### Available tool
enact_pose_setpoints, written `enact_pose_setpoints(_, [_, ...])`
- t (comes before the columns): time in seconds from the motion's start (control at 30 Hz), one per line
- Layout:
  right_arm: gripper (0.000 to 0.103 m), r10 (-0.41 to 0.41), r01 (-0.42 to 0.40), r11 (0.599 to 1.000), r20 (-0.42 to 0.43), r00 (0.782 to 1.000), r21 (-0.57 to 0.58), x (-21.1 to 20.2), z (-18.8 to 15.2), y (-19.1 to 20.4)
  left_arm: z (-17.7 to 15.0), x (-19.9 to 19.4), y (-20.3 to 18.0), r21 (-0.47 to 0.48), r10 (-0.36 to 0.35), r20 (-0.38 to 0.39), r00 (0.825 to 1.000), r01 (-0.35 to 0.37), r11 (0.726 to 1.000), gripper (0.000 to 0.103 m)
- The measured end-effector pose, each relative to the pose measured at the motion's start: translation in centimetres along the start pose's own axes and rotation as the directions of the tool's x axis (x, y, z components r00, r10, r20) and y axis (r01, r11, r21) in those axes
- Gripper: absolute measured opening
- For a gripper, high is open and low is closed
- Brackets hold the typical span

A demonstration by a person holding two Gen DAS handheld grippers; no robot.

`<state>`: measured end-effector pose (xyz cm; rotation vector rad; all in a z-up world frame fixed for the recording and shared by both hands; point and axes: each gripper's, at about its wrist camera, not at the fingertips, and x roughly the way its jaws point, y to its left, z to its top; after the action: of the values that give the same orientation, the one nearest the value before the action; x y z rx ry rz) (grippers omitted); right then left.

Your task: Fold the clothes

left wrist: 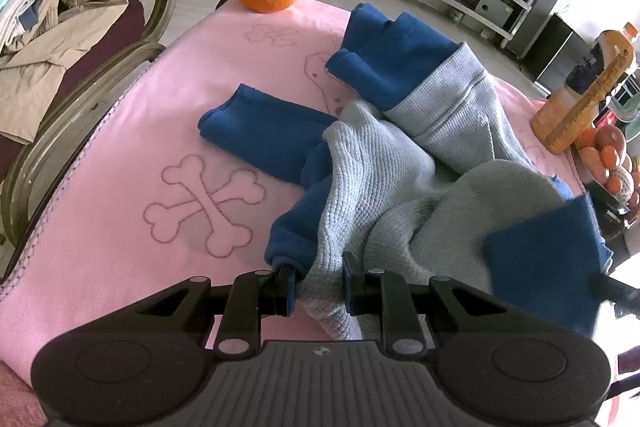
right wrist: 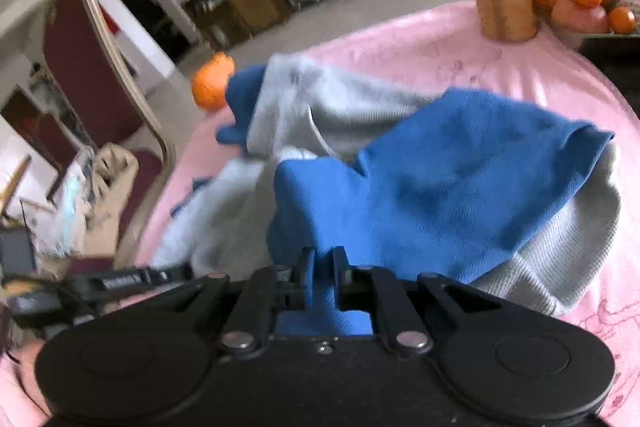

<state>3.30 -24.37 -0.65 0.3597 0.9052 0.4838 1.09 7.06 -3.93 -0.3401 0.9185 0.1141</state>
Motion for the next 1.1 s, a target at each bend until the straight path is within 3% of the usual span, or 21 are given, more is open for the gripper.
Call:
enact_pose_setpoints(0.13, [0.004, 0.178, -0.192, 0.976, 0.132, 0.975, 0.106, -2.4, 0.9, -1.8, 0.0, 0.1, 0.0, -0.002, 0.004, -0.002, 1.000, -0.004, 1.000, 0.021])
enact_pose_setpoints(0.2, [0.003, 0.205, -0.230, 0.962, 0.165, 0.965, 0.148, -2.9, 1.3, -2.4, 0.0, 0.1, -0.1, 0.003, 0.009, -0.003, 1.000, -0.009, 1.000, 0.021])
enact_pose_setpoints(0.33, [0.001, 0.044, -0.055, 0.992, 0.102, 0.994, 0.114, -1.7, 1.2, -2.1, 0.0, 0.2, 0.0, 0.003, 0.012, -0.003, 1.000, -0.012, 1.000, 0.021])
enact_pose_setpoints(0.47, [0.006, 0.019, -0.024, 0.998, 0.083, 0.996, 0.054, -1.7, 1.1, -1.8, 0.0, 0.2, 0.0, 0.002, 0.011, -0.005, 1.000, -0.011, 1.000, 0.021])
enact_pose_setpoints(0.5, [0.029, 0.036, -0.038, 0.998, 0.048, 0.998, 0.046, -1.6, 1.0, -1.8, 0.0, 0.2, 0.0, 0.001, 0.010, -0.006, 1.000, -0.010, 1.000, 0.021])
enact_pose_setpoints(0.53, [0.061, 0.050, -0.050, 0.997, 0.001, 0.999, 0.054, -1.5, 0.8, -2.0, 0.0, 0.2, 0.1, -0.001, 0.009, -0.007, 1.000, -0.009, 1.000, 0.021])
enact_pose_setpoints(0.57, [0.068, 0.048, -0.046, 0.997, -0.031, 0.998, 0.069, -1.5, 0.4, -2.3, 0.0, 0.2, 0.0, 0.000, 0.011, -0.008, 1.000, -0.011, 1.000, 0.021])
enact_pose_setpoints(0.67, [0.067, 0.072, -0.060, 0.992, -0.101, 0.992, 0.113, -1.4, -0.6, -3.6, 0.0, 0.3, -0.3, 0.008, 0.018, -0.007, 1.000, -0.018, 1.000, 0.021])
enact_pose_setpoints(0.77, [0.059, 0.156, -0.136, 0.980, -0.142, 0.977, 0.144, -1.5, -1.6, -4.2, -0.1, 0.3, -0.6, 0.021, 0.027, -0.002, 1.000, -0.027, 0.999, 0.021])
enact_pose_setpoints(0.87, [0.052, 0.182, -0.152, 0.972, -0.165, 0.969, 0.180, -0.8, -2.1, -4.0, -0.3, 0.4, -0.7, 0.030, 0.035, 0.000, 0.999, -0.035, 0.999, 0.021])
enact_pose_setpoints(0.93, [0.034, 0.197, -0.155, 0.963, -0.180, 0.964, 0.220, 0.0, -2.2, -4.0, -0.3, 0.4, -0.6, 0.029, 0.035, -0.001, 0.999, -0.035, 0.999, 0.022])
enact_pose_setpoints(0.97, [0.030, 0.212, -0.162, 0.956, -0.190, 0.959, 0.246, 0.6, -2.3, -3.9, -0.3, 0.4, -0.6, 0.027, 0.034, -0.002, 0.999, -0.034, 0.999, 0.022])
enact_pose_setpoints(1.03, [0.014, 0.193, -0.149, 0.957, -0.165, 0.967, 0.249, 0.9, -2.3, -3.6, -0.2, 0.4, -0.5, 0.024, 0.030, -0.003, 1.000, -0.030, 0.999, 0.022])
enact_pose_setpoints(1.1, [0.004, 0.174, -0.146, 0.963, -0.106, 0.979, 0.227, 0.5, -2.2, -3.2, -0.3, 0.3, -0.5, 0.027, 0.029, -0.001, 1.000, -0.029, 0.999, 0.022])
